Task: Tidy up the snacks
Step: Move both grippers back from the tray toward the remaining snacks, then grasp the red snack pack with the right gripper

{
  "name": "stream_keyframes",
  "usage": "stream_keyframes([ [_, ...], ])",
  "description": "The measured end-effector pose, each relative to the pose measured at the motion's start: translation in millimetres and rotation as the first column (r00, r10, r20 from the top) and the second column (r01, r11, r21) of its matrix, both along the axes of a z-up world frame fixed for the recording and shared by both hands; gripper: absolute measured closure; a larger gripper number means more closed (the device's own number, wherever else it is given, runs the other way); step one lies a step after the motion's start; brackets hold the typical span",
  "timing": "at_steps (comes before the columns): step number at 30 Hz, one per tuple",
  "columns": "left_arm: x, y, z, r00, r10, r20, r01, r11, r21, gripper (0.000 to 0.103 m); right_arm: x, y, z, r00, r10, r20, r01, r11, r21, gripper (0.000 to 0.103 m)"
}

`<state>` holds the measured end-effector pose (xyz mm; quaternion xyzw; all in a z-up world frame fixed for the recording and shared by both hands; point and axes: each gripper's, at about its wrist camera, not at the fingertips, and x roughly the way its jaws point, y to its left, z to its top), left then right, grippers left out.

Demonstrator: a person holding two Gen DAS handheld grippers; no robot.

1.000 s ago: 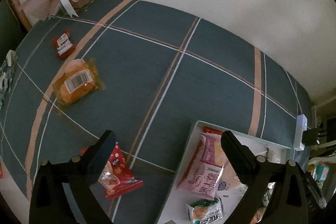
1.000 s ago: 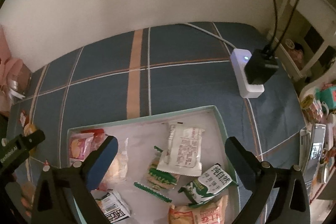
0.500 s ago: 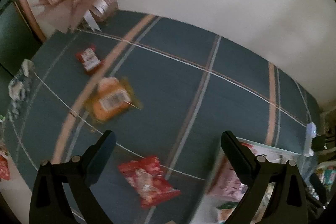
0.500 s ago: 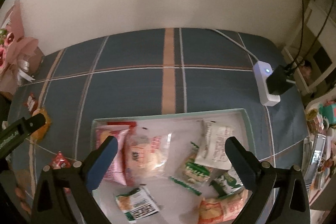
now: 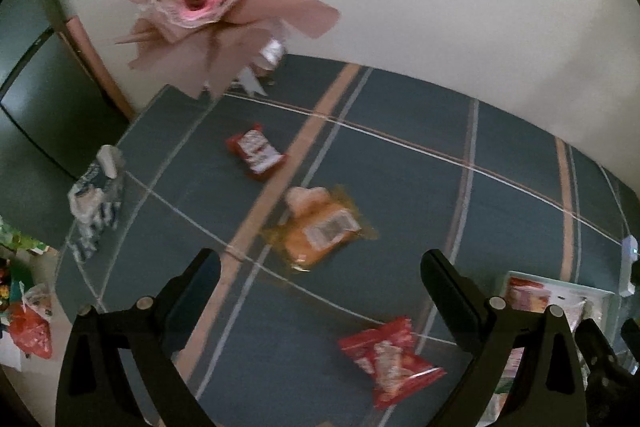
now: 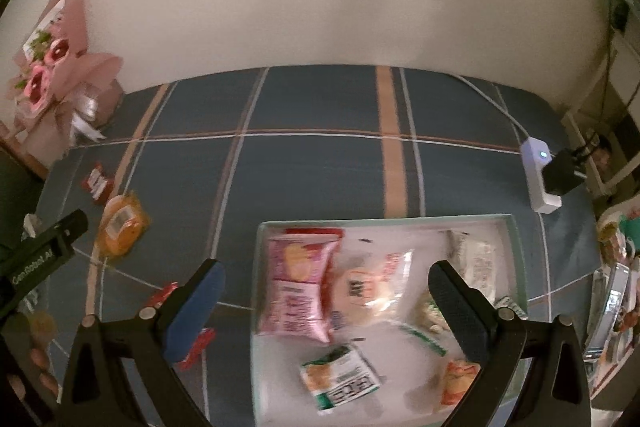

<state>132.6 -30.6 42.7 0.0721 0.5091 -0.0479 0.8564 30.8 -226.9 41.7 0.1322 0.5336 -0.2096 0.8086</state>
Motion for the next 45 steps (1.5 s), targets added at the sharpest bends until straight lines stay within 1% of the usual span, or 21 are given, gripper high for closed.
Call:
stream_keyframes([
  [4,5,22,1,1.000,0.030,0.001,-0.030,1.000,0.010,0.003,10,23,-4,1.000,0.029,-0.011,-0.029,0.999,0.013,0.000],
  [8,10,41,-5,0.998,0.055,-0.018,-0.055,0.998,0.013,0.003,19,46,-10,0.997,0.073,-0.022,-0.073,0.997,0.018,0.000],
  [11,14,52,-15,0.997,0.068,-0.045,-0.067,0.997,0.028,0.003,28,63,-22,0.993,0.106,-0.045,-0.104,0.994,0.039,0.000],
  [14,20,58,-35,0.992,0.083,-0.089,-0.080,0.996,0.043,0.003,38,79,-41,0.986,0.139,-0.087,-0.133,0.989,0.069,0.000],
  [17,25,62,-63,0.979,0.108,-0.175,-0.101,0.994,0.050,0.003,45,92,-61,0.976,0.174,-0.130,-0.163,0.982,0.093,0.000],
  [20,28,66,-85,0.964,0.135,-0.229,-0.122,0.990,0.068,0.003,51,104,-79,0.962,0.210,-0.175,-0.193,0.975,0.107,0.000],
  [25,28,68,-103,0.952,0.151,-0.265,-0.132,0.987,0.092,0.003,55,115,-104,0.943,0.241,-0.230,-0.214,0.968,0.134,0.000],
  [29,28,73,-118,0.930,0.181,-0.318,-0.163,0.983,0.082,0.003,54,124,-120,0.923,0.273,-0.272,-0.244,0.960,0.137,0.000],
  [33,27,74,-123,0.924,0.191,-0.330,-0.173,0.981,0.082,0.003,53,131,-129,0.913,0.303,-0.273,-0.260,0.948,0.182,0.000],
  [38,26,76,-122,0.924,0.204,-0.324,-0.188,0.979,0.079,0.003,52,141,-135,0.899,0.339,-0.278,-0.297,0.937,0.182,0.000],
  [41,26,82,-119,0.922,0.214,-0.321,-0.202,0.977,0.072,0.003,48,148,-144,0.892,0.347,-0.289,-0.297,0.933,0.205,0.000],
  [45,36,90,-118,0.921,0.224,-0.318,-0.215,0.975,0.065,0.003,45,150,-149,0.887,0.357,-0.294,-0.302,0.929,0.216,0.000],
])
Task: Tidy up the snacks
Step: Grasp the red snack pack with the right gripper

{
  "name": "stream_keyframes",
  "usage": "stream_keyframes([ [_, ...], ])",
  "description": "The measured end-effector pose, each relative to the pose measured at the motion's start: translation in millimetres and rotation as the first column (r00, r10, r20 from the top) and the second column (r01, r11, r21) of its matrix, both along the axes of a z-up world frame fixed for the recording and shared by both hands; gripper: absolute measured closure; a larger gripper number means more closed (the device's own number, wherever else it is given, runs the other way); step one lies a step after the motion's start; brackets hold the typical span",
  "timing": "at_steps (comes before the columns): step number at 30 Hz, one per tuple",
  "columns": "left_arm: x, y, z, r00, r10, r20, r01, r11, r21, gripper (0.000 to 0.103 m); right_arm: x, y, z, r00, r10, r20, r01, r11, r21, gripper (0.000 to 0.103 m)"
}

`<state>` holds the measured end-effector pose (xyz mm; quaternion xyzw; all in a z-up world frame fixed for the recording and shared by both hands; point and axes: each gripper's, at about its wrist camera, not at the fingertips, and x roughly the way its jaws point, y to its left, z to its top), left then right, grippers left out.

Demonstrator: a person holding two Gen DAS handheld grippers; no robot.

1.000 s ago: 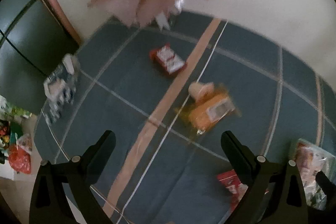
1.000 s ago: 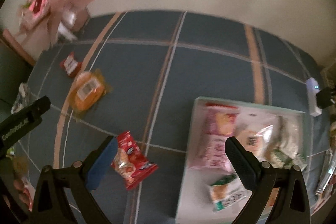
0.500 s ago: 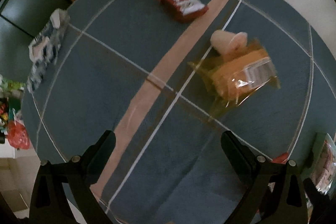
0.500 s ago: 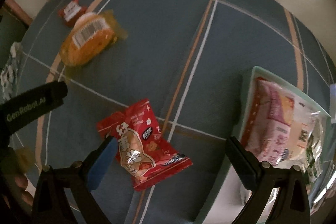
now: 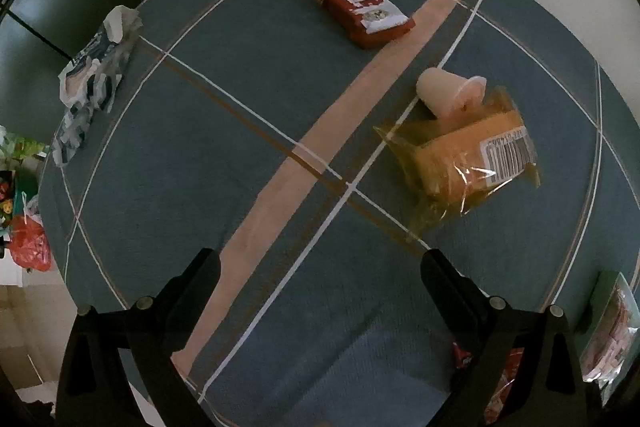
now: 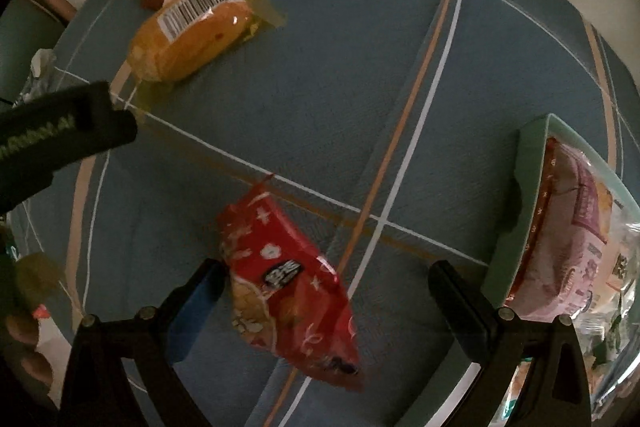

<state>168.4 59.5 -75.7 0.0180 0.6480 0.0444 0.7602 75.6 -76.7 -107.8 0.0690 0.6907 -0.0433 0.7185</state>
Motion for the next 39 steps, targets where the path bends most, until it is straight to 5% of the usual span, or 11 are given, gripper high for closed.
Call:
stream_keyframes([
  [9,5,5,3,1.000,0.013,0.016,-0.013,1.000,-0.023,0.003,3,-11,-2,1.000,0.004,0.019,-0.004,1.000,0.011,0.004],
  [15,7,3,7,1.000,0.014,0.023,-0.014,1.000,-0.026,0.003,1,-11,2,1.000,0.018,0.025,-0.019,0.999,0.027,0.042],
  [31,5,-4,12,0.998,0.022,0.051,-0.019,0.998,-0.060,0.003,-5,-53,18,0.985,-0.118,0.125,0.111,0.992,0.060,0.044],
  [39,15,-22,27,0.986,-0.052,0.160,0.067,0.994,-0.089,0.003,-13,-76,38,0.961,-0.192,0.198,0.180,0.980,0.080,0.045],
])
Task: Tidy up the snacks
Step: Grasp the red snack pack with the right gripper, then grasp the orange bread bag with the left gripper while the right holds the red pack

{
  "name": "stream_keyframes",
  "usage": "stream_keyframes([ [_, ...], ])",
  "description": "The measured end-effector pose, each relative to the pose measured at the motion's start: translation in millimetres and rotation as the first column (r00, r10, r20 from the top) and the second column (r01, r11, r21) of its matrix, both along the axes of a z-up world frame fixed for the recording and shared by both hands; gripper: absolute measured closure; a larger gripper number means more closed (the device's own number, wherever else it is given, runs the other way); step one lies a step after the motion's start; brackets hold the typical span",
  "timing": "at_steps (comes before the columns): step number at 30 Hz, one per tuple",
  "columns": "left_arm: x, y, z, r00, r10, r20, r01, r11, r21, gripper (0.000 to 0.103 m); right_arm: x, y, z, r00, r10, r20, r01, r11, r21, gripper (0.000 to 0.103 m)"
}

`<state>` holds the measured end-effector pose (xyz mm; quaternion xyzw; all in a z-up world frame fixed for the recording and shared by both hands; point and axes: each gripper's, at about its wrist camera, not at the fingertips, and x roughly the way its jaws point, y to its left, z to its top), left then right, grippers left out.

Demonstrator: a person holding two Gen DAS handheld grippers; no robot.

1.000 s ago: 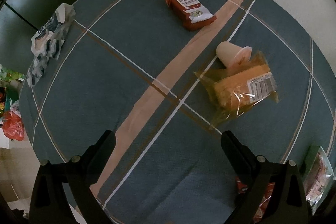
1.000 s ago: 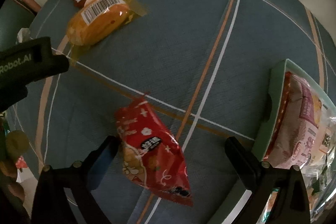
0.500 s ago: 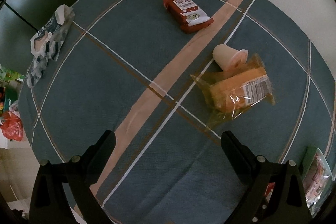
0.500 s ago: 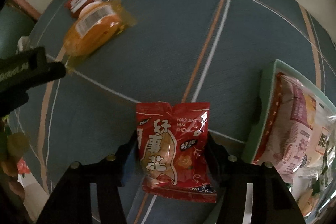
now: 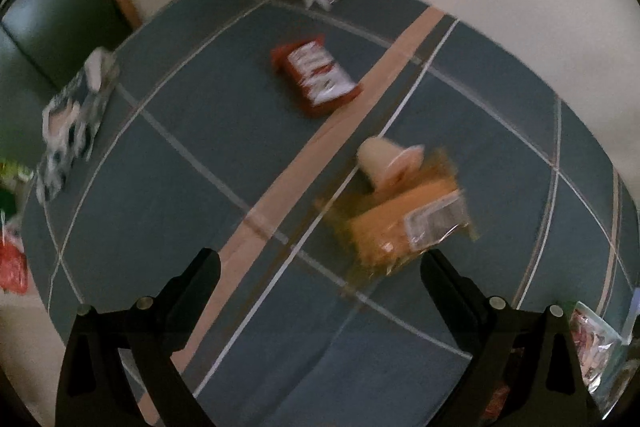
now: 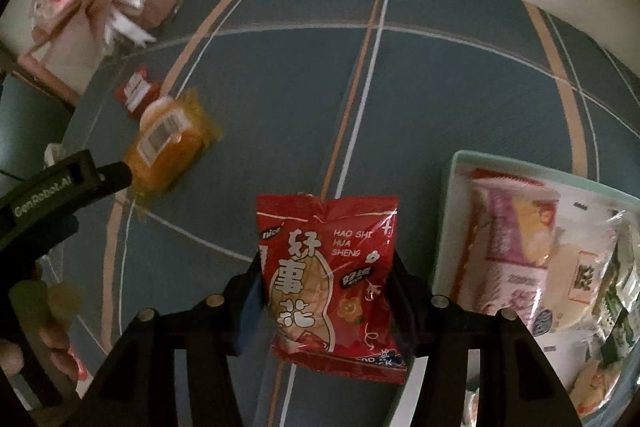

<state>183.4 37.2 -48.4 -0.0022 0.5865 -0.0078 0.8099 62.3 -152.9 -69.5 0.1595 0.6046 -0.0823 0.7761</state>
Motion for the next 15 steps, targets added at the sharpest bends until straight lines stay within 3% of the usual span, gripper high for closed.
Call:
stream_keyframes([
  [9,12,-20,9,0.988,-0.096,0.120,0.105,0.992,-0.068,0.005,5,-30,15,0.999,-0.033,0.038,0.032,0.999,0.023,0.045],
  [13,15,-18,-1,0.985,-0.124,0.121,0.138,0.983,-0.120,0.022,12,-32,4,0.999,-0.036,0.027,0.035,0.999,0.025,0.045],
  [15,16,-19,-4,0.983,-0.128,0.131,0.145,0.981,-0.129,0.023,13,-31,0,0.999,-0.037,0.021,0.036,0.999,0.027,0.045],
])
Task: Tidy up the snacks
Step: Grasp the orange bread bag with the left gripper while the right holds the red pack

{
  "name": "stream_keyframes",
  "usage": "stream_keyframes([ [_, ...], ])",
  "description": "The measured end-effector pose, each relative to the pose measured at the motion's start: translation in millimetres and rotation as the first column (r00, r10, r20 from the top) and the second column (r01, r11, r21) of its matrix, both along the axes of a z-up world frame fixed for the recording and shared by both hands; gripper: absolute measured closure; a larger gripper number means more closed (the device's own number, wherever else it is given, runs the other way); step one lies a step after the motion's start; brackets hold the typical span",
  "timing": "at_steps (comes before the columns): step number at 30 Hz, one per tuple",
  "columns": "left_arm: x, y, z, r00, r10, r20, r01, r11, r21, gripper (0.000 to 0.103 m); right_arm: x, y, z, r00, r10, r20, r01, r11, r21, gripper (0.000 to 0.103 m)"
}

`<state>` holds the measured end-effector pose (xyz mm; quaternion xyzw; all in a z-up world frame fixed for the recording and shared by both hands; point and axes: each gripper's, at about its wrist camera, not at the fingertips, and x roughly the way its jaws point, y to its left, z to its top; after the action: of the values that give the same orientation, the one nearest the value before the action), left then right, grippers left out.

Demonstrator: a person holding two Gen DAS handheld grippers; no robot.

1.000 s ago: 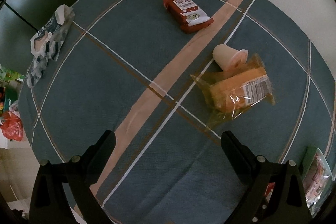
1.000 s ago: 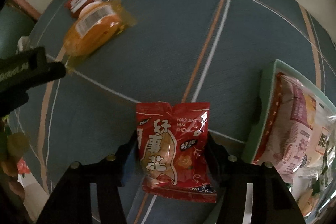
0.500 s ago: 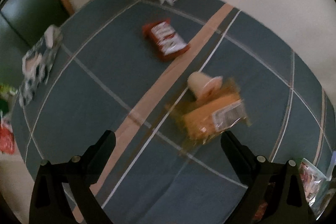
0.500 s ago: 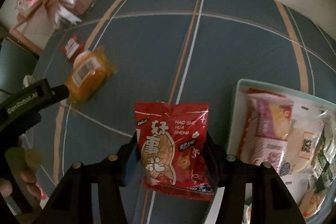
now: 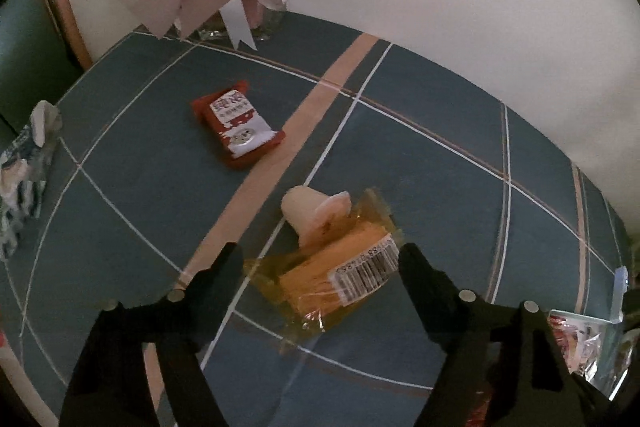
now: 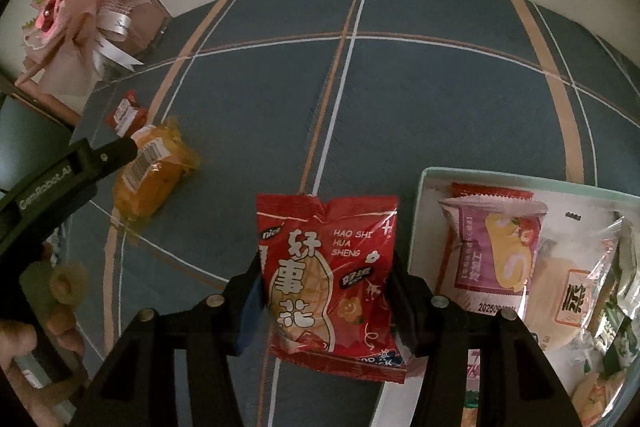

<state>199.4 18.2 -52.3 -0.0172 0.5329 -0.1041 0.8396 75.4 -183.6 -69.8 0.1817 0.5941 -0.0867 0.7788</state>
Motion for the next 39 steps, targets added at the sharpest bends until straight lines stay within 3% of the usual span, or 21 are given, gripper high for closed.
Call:
stream_keyframes([
  [6,-5,-6,-3,0.998,-0.049,0.044,0.049,0.999,-0.011,0.023,9,9,-8,1.000,0.008,-0.001,-0.008,1.000,-0.001,0.045],
  [12,-10,-21,-4,0.991,-0.132,-0.002,0.131,0.991,-0.036,0.026,6,6,-5,1.000,0.005,-0.002,-0.005,1.000,-0.002,0.045],
  [19,-16,-27,-2,0.980,-0.184,-0.072,0.181,0.982,-0.045,0.051,5,6,-5,1.000,0.014,-0.004,-0.014,1.000,0.003,0.045],
  [23,-19,-33,-3,0.974,-0.210,-0.078,0.210,0.978,-0.009,0.058,6,5,-6,1.000,0.017,-0.006,-0.017,1.000,0.006,0.045],
  [31,-19,-34,-15,0.982,-0.177,-0.064,0.182,0.980,0.084,0.058,7,6,-9,0.999,0.034,-0.012,-0.034,0.999,0.005,0.045],
  [39,-15,-28,-24,0.987,-0.137,-0.082,0.142,0.988,0.059,0.058,8,6,-10,0.999,0.047,-0.011,-0.047,0.999,0.002,0.045],
])
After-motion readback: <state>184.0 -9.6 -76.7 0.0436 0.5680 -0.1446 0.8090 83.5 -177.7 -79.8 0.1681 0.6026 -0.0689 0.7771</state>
